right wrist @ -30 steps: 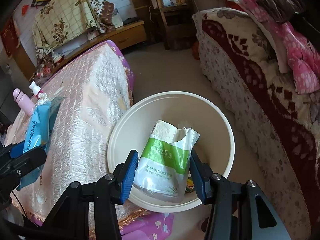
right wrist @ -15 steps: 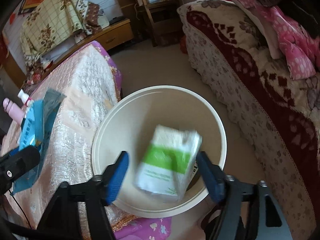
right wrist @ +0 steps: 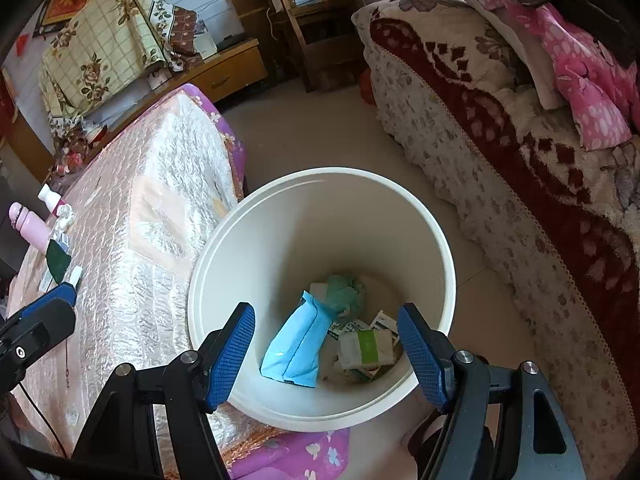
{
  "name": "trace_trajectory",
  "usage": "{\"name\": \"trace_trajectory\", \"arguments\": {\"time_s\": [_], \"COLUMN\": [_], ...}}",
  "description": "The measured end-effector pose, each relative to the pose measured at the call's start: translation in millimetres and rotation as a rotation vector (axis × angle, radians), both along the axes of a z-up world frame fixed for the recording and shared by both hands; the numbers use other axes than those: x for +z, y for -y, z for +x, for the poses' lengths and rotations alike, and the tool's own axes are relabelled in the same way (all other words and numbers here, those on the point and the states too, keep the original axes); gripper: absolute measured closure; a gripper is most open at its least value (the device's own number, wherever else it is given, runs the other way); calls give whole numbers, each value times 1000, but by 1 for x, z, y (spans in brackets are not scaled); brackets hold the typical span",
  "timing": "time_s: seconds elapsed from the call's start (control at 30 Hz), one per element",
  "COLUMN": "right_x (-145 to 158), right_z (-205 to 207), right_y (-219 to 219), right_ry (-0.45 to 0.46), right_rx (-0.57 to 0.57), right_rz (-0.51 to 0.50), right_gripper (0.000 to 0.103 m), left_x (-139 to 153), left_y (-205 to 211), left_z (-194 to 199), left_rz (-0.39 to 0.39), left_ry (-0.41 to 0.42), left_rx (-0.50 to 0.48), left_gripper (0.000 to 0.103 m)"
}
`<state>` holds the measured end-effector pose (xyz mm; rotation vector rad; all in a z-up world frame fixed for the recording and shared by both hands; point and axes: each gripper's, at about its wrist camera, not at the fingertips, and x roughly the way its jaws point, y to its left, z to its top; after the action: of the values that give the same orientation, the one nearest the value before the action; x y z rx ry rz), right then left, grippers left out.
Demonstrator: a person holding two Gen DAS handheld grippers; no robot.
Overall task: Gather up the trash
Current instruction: 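Move both tools back over the table toward the remaining items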
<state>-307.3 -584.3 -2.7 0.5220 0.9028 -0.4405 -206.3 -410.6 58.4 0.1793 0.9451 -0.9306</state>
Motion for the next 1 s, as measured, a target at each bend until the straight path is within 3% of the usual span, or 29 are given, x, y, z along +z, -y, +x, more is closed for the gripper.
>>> {"name": "trace_trajectory", "arguments": {"time_s": [0.33,0.53,0.77,1.0], "right_x": [3,16,33,42], "right_z": [3,8,27,63], "right_y": [-12,-34,-84,-142], "right_ry": [-3,25,56,33], "right_rx": [30,88,235,416], "right_rz": [-10,10,42,18], "right_gripper": [32,32,32,32], "left_x": [8,21,28,8], "left_y": [-26,-68,-142,-187], "left_z": [-3,10,56,113], "left_rz": [2,11,58,137], "left_ry": [24,57,116,128], "left_rx": [31,87,249,399], "left_gripper": [44,44,44,44]}}
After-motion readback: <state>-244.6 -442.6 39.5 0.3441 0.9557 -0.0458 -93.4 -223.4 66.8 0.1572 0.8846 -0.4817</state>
